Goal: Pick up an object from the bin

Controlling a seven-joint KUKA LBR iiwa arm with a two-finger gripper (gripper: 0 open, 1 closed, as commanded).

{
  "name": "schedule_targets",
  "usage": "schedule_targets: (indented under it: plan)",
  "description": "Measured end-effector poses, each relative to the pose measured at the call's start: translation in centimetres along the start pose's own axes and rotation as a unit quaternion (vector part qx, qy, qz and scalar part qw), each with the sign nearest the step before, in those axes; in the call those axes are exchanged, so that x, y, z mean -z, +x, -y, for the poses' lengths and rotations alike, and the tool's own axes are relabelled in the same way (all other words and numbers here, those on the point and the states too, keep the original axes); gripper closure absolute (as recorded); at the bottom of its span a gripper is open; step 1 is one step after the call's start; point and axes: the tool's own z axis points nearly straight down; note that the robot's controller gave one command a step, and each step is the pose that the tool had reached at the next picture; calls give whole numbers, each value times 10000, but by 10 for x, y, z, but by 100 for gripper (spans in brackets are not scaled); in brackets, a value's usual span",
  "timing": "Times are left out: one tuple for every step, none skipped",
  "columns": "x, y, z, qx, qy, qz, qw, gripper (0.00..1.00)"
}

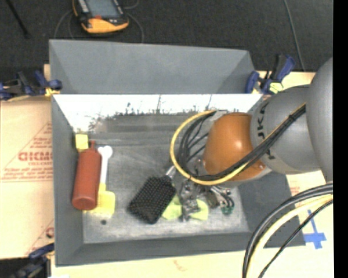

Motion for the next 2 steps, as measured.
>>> schedule_targets:
  plan:
    - [0, 0, 0, 6, 1, 0, 10000, 100]
    - [163, -2, 7, -110, 4, 27, 9999, 100]
